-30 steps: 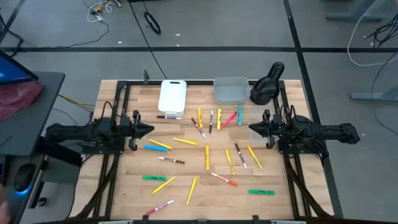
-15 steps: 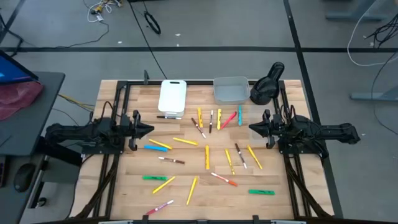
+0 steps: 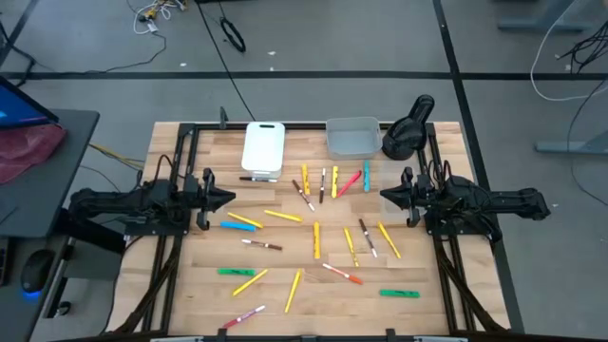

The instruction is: Pick & Place Markers

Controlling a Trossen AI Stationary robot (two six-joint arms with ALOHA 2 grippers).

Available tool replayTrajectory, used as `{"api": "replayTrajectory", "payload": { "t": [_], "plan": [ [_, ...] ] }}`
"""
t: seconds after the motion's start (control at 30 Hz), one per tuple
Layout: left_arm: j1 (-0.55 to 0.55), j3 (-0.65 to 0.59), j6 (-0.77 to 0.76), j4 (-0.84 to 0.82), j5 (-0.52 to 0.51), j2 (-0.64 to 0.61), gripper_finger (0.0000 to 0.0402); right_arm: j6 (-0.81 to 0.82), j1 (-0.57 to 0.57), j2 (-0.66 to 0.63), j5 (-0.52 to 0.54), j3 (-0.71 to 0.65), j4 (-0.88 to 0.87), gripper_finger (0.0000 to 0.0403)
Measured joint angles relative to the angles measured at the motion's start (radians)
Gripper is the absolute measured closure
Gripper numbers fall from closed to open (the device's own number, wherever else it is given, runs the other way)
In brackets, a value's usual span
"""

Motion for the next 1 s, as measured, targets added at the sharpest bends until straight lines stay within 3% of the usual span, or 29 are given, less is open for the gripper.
{"api": "replayTrajectory", "payload": {
  "t": [0.2,0.33,0.4,0.5,0.6,0.77,0.9,1.0],
  "plan": [
    [0.000,0.000,0.000,0.000,0.000,0.000,0.0371,-0.148,-0.001,0.000,0.013,0.000,0.047,0.0387],
    [0.000,0.000,0.000,0.000,0.000,0.000,0.0371,0.065,0.000,-0.001,0.020,0.000,0.245,0.0387],
    [0.000,0.000,0.000,0.000,0.000,0.000,0.0371,0.107,-0.001,0.011,0.038,0.000,0.367,0.0387],
    [0.000,0.000,0.000,0.000,0.000,0.000,0.0371,0.121,0.010,0.044,-0.035,0.000,0.503,0.0387],
    [0.000,0.000,0.000,0.000,0.000,0.000,0.0371,0.139,0.044,0.144,-0.055,0.004,0.588,0.0387],
    [0.000,0.000,0.000,0.000,0.000,0.000,0.0371,0.149,0.126,0.384,0.065,0.043,0.594,0.0387],
    [0.000,0.000,0.000,0.000,0.000,0.000,0.0371,0.153,0.198,0.596,0.149,0.158,0.506,0.0387],
    [0.000,0.000,0.000,0.000,0.000,0.000,0.0371,0.191,0.242,0.732,0.193,0.294,0.325,0.0387]
  ]
}}
